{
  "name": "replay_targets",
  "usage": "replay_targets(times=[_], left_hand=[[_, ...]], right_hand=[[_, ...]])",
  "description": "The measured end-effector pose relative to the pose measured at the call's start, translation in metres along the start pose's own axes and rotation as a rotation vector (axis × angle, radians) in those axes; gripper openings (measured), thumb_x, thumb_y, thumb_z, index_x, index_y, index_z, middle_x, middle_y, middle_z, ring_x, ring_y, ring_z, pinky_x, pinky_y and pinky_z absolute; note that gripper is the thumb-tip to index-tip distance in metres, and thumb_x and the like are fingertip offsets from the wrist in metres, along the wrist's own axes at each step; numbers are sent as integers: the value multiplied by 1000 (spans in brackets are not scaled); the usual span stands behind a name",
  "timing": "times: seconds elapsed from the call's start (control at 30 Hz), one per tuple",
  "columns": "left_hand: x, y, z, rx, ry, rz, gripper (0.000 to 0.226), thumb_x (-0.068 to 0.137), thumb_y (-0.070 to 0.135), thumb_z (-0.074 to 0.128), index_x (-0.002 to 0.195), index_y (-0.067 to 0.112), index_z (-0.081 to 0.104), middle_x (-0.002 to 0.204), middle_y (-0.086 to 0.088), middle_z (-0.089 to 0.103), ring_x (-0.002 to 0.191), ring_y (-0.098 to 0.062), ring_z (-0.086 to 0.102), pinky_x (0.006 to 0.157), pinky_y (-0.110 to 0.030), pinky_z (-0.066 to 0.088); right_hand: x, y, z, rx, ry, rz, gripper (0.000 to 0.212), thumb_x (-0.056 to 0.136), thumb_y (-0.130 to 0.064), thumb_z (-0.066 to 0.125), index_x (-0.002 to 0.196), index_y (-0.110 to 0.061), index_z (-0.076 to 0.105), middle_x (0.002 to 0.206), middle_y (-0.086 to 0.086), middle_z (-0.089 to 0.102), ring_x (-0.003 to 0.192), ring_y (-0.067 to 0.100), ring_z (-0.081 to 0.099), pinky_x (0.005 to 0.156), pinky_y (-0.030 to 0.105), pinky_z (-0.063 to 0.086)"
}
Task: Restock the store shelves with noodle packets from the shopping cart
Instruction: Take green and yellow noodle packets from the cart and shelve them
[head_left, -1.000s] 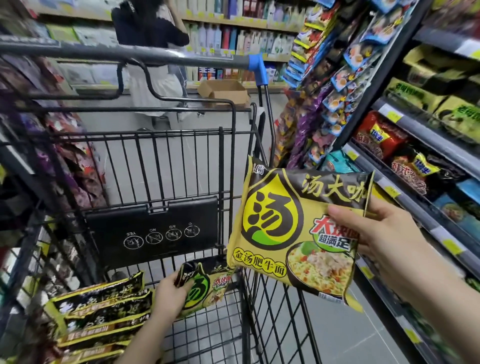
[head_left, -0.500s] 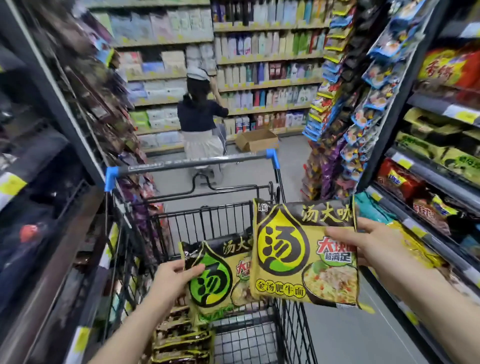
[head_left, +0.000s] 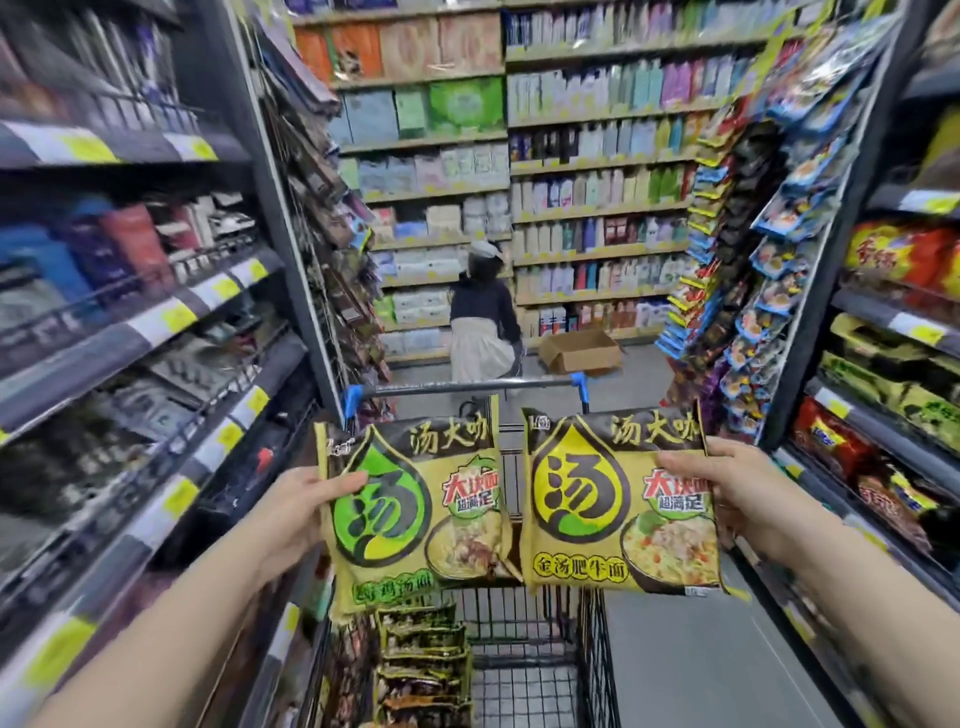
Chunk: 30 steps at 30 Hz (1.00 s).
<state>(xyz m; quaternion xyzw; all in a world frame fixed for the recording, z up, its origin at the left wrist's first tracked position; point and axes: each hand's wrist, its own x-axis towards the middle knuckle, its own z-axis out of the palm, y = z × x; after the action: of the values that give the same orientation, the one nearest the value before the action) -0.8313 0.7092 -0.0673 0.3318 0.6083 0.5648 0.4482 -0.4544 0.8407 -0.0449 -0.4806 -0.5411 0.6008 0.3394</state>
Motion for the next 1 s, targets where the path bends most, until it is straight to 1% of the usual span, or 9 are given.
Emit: replay_targets(times=[0.03,0.13,0.23,0.33,0.53,0.6,0.77,0.87,1.0], left_hand=[[-7,4,1,-1,-18,0,30,66,14,68,89,-5,66,80,-20,73,63,-26,71,58,-32,59],[-24,13,7,-8,-85,7,35,66,14,68,95,-7,66,91,-25,71,68,-28,71,60,-35,59],[-33,18,14,9,-149,19,51,53,24,86,90,-6,69,92,-26,70,71,-30,71,59,-35,59],[-43,21,26,23,-232,31,62,37,31,94,83,-5,73,89,-24,71,71,-30,71,57,-33,58],[-55,24,52,18,-341,53,51,64,15,72,102,-17,59,102,-34,64,72,-31,70,70,-40,59],[-62,25,65,30,-407,48,46,67,12,66,103,-16,58,97,-30,67,72,-30,70,67,-38,59],[-75,23,111,35,-601,15,41,70,8,62,105,-14,57,97,-28,69,74,-32,71,61,-35,59],[-86,17,154,63,-722,-13,41,70,9,61,105,-12,59,102,-29,67,77,-34,70,66,-39,60],[-110,4,228,133,-888,-33,44,70,8,73,105,-15,58,96,-29,69,74,-35,70,66,-41,59]], right_hand=[[-9,-3,-2,3,-7,0,15,80,-14,72,89,-7,62,74,13,72,46,14,64,41,18,45],[-29,-7,-14,9,11,-9,28,74,-14,75,97,-3,63,82,17,74,59,23,68,60,29,51],[-53,-11,-23,50,32,-1,24,74,-11,74,92,-3,62,75,16,74,56,22,69,52,27,55],[-82,-8,-32,22,69,-25,42,62,-21,82,96,-4,63,82,16,75,62,23,70,62,28,51],[-149,10,-42,33,234,-75,12,80,-15,71,88,-11,62,75,8,74,64,19,69,61,30,48],[-176,15,-45,47,301,-69,16,78,-16,74,80,-13,58,78,9,75,74,25,69,70,35,50],[-251,32,-63,57,438,-23,34,72,-26,78,100,-11,67,94,13,75,96,34,68,98,49,46],[-306,47,-82,121,566,-8,25,72,-26,78,90,-14,66,92,13,75,95,34,67,99,51,43],[-388,69,-113,159,745,-16,56,47,-41,87,94,-14,71,91,12,75,85,30,70,92,45,46]])
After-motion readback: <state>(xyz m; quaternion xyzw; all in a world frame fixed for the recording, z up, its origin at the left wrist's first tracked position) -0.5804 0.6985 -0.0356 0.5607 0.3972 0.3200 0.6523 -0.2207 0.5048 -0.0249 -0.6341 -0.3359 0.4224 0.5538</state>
